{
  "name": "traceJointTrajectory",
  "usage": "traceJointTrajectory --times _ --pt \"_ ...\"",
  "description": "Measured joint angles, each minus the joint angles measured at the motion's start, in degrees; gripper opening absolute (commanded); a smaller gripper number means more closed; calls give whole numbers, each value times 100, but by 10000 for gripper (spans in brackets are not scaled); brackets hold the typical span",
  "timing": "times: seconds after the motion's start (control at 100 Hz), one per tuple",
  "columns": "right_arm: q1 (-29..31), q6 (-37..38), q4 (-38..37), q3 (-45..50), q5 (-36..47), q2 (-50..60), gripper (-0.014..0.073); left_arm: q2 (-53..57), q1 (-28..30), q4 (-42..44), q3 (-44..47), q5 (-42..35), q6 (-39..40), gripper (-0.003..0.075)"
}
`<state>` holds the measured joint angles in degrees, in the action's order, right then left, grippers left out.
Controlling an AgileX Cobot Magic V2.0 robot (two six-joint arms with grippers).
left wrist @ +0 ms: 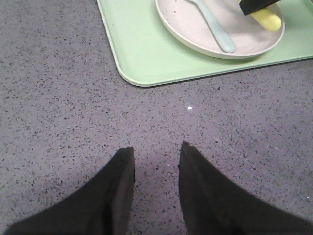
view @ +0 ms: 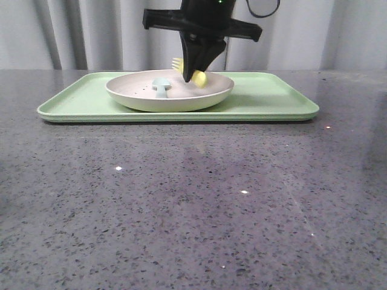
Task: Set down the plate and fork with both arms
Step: 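Lift the yellow fork with the right gripper and move it beside the plate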
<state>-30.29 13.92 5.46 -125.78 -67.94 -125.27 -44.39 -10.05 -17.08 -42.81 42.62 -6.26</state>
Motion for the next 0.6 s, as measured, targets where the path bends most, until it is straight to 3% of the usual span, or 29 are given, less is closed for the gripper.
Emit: traceJointTrajectory --times 0.6 --pt "592 230 -296 -271 -356 507 -35 0 0 0 0 107 0 230"
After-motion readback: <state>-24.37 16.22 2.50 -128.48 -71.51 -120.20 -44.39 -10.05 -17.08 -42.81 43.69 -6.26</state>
